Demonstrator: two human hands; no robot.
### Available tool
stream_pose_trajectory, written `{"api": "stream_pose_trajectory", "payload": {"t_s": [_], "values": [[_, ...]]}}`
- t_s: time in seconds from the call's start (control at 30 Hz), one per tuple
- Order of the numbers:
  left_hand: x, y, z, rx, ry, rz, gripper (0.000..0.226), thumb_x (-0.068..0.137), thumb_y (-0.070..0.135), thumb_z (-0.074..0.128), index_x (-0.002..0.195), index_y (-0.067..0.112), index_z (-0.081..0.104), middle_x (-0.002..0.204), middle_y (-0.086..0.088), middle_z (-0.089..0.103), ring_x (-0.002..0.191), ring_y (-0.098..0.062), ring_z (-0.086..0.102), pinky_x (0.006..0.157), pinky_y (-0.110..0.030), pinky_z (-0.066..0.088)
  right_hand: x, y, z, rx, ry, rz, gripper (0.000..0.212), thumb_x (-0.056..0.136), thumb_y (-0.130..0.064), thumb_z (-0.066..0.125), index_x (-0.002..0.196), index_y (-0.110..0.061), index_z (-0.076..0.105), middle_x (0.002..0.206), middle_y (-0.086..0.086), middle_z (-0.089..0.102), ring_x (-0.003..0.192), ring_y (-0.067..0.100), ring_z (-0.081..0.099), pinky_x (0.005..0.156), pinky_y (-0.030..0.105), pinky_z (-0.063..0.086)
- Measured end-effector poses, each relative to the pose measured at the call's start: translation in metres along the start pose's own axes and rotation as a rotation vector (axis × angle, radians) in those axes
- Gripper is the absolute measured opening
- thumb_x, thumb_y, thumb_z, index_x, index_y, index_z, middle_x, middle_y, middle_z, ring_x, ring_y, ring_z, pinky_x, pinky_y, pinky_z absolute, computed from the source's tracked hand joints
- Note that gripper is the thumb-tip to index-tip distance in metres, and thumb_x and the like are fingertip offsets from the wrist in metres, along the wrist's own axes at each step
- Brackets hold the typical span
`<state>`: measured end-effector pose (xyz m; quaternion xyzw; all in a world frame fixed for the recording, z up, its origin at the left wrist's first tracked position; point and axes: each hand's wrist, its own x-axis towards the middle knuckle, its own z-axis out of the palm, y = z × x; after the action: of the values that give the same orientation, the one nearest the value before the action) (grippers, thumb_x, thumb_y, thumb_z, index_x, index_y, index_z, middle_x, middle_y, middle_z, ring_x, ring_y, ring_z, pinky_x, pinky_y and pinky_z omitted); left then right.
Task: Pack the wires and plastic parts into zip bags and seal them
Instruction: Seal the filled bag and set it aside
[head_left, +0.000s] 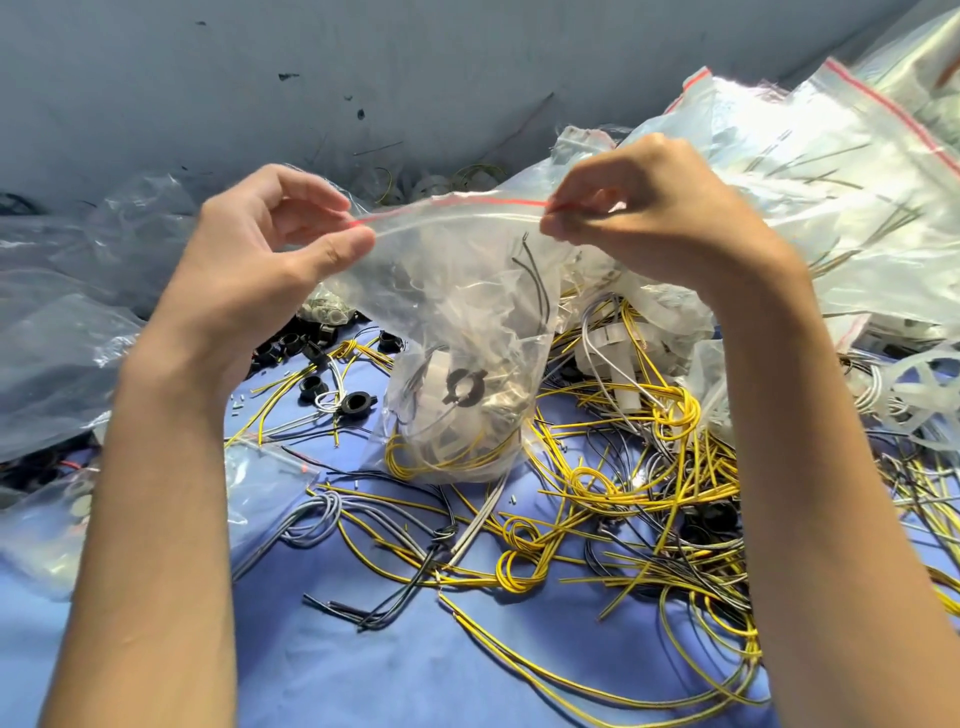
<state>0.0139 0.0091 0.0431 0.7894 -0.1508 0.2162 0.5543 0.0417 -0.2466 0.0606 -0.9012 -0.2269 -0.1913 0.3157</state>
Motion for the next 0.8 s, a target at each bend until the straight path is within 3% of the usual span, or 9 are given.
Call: {"api": "stream_pose_trajectory", "payload": {"t_s": [0.17, 0.3, 0.57, 0.8], "values": [[0.0, 0.002, 0.002, 0.008, -0.019, 0.0, 0.024, 0.078, 0.006, 0.072, 0.087, 0.024, 0.058, 0.076, 0.012, 0.065, 0.074, 0.003, 0.06, 0.079, -0.013, 0.046, 0.001, -0.005, -0.001, -0.041, -0.008, -0.034, 0.009, 0.081, -0.019, 0.07, 0.087, -0.014, 0.075, 0.069, 0.002, 0.06, 0.064, 0.004, 0.048, 0.057, 0.009, 0.034], [-0.001, 0.0, -0.002, 0.029, -0.05, -0.033, 0.023, 0.078, 0.007, 0.071, 0.087, 0.024, 0.058, 0.079, 0.008, 0.064, 0.072, 0.003, 0.06, 0.077, -0.011, 0.047, 0.001, -0.002, 0.002, 0.028, -0.019, -0.012, 0.011, 0.084, -0.023, 0.07, 0.09, -0.014, 0.075, 0.067, -0.009, 0.06, 0.058, -0.001, 0.048, 0.057, 0.007, 0.035], [-0.001, -0.005, -0.008, 0.108, -0.108, -0.089, 0.022, 0.079, 0.009, 0.071, 0.087, 0.026, 0.06, 0.081, 0.005, 0.065, 0.068, 0.005, 0.059, 0.068, -0.005, 0.043, 0.001, -0.004, 0.007, 0.07, -0.047, -0.035, 0.012, 0.087, -0.024, 0.066, 0.088, -0.015, 0.074, 0.077, 0.006, 0.07, 0.061, 0.002, 0.048, 0.054, 0.012, 0.035], [0.003, -0.007, 0.004, 0.25, -0.086, -0.064, 0.024, 0.084, 0.007, 0.068, 0.081, 0.029, 0.058, 0.078, 0.008, 0.064, 0.058, 0.009, 0.052, 0.059, 0.0, 0.038, 0.002, -0.006, 0.008, 0.002, -0.043, -0.05, 0.014, 0.086, -0.019, 0.067, 0.091, -0.008, 0.074, 0.068, -0.002, 0.061, 0.058, -0.001, 0.048, 0.056, 0.007, 0.034]]}}
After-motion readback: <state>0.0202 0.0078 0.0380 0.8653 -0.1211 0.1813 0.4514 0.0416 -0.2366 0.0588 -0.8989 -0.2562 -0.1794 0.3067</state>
